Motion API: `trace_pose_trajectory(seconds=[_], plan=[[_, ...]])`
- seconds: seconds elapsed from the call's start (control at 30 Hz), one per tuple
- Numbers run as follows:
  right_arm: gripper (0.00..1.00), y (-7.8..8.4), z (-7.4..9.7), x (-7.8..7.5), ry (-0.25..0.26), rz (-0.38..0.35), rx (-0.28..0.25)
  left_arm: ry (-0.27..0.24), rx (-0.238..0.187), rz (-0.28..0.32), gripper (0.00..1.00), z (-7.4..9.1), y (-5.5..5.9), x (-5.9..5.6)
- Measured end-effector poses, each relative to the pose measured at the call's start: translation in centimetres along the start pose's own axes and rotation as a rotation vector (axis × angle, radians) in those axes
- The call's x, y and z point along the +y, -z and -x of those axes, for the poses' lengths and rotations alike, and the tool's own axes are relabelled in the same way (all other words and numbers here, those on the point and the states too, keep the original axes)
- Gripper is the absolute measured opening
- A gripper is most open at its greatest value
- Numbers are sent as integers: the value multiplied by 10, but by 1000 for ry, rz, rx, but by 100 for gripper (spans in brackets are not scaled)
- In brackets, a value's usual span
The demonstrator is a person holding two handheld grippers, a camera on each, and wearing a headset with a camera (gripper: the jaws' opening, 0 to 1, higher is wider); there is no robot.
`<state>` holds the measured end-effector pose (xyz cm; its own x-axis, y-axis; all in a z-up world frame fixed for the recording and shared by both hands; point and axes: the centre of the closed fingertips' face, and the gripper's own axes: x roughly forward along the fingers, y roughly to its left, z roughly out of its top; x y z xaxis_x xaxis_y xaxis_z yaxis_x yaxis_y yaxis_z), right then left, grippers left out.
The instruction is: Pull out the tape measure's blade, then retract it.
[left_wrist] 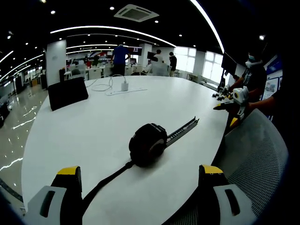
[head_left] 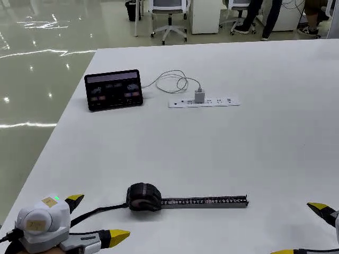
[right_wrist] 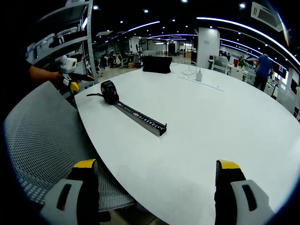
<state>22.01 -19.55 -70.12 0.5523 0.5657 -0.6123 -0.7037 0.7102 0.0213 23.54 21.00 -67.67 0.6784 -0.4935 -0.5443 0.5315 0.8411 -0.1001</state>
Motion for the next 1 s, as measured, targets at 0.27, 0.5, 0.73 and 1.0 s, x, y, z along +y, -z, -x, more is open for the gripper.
trace_pose_trajectory(seconds=[0.27,0.5,0.73,1.0], plan=[[100,-1,2,-1,0,4,-2,-1,14,-9,100,0,1,-1],[100,-1,5,-6,5,5,-2,-9,14,3,100,-1,1,-1],[100,-2,3,-11,3,-26,-7,-12,15,11,100,-5,-1,-5],[100,-9,-1,-8,-18,5,4,-16,13,30,100,-15,-14,-13]])
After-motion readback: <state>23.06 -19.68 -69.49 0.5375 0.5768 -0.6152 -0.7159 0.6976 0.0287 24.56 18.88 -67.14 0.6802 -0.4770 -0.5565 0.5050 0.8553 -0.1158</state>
